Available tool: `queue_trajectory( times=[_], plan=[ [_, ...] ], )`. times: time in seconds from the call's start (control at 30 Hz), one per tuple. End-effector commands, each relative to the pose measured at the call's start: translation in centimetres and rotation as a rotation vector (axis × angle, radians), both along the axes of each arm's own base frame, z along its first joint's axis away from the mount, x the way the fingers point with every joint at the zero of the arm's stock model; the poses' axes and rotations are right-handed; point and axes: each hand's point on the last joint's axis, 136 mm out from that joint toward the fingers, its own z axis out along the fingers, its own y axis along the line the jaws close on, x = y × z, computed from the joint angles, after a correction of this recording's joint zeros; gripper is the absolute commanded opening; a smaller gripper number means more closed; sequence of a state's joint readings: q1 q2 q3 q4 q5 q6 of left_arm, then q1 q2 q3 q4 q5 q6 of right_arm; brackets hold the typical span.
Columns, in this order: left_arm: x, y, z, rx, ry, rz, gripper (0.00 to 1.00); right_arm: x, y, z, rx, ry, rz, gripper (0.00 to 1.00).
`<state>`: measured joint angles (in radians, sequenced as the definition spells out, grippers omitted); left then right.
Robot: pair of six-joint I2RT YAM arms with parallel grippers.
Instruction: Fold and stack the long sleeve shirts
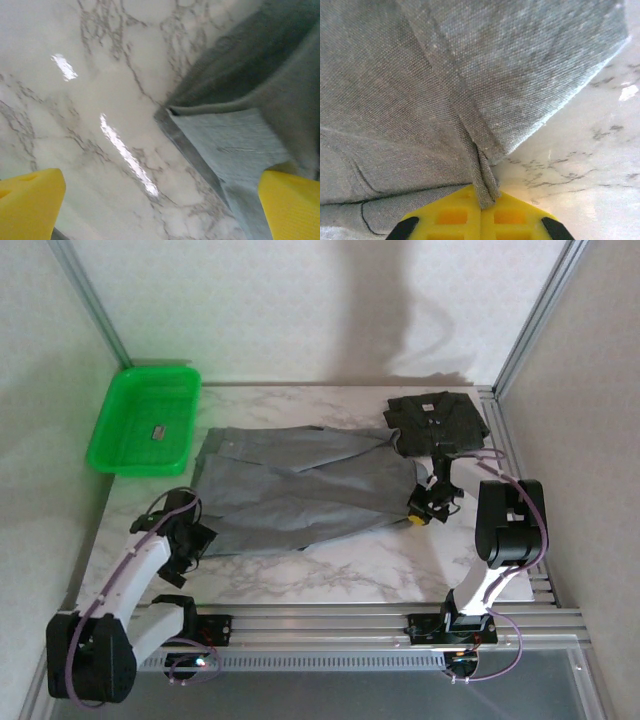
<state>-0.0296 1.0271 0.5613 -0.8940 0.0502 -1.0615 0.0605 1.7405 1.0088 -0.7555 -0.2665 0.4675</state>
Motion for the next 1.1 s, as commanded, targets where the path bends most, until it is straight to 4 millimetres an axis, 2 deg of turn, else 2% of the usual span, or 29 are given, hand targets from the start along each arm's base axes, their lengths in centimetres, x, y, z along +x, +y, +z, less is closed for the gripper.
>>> queue_trajectory(
  times=[0.0, 0.13, 0.27, 0.33, 0.5, 0.6, 0.77, 0.9, 1.0, 1.07],
  plan=[
    [0.0, 0.4, -0.5, 0.029, 0.026, -0.009, 0.93, 0.2, -1.1, -0.3, -0.053, 0.023, -0.023, 0.03],
    [1.9, 0.1, -1.0, 0.011, -0.051, 0.000, 0.81, 0.6, -0.9, -0.2, -0.035, 0.025, -0.025, 0.03],
    [2.9, -0.8, -2.8, -0.041, -0.052, -0.021, 0.67, 0.6, -0.8, -0.1, -0.034, 0.028, -0.013, 0.03],
    [2.3, -0.5, -3.3, -0.021, -0.012, -0.019, 0.65, 0.7, -0.9, -0.1, -0.039, 0.030, -0.009, 0.02],
    [1.4, 0.3, -3.2, 0.022, 0.035, -0.024, 0.65, 0.9, -1.0, 0.2, -0.038, 0.029, -0.007, 0.02],
    [0.9, 0.4, -4.1, 0.021, 0.035, -0.021, 0.64, 1.1, -0.9, 0.1, -0.035, 0.029, -0.006, 0.02],
    [0.1, 0.4, -5.5, 0.023, 0.053, -0.017, 0.53, 1.4, -1.2, 0.5, -0.043, 0.027, 0.002, 0.02],
    [0.4, 0.7, -6.1, 0.028, 0.039, -0.025, 0.39, 1.5, -1.2, 0.4, -0.040, 0.029, 0.001, 0.02],
    [1.5, 0.7, -6.1, 0.032, 0.032, -0.049, 0.16, 1.3, -1.0, 0.1, -0.031, 0.039, 0.002, 0.00],
    [2.4, 0.7, -5.5, 0.037, 0.023, -0.071, 0.07, 1.1, -0.9, 0.2, -0.025, 0.041, 0.004, 0.00]
  ],
)
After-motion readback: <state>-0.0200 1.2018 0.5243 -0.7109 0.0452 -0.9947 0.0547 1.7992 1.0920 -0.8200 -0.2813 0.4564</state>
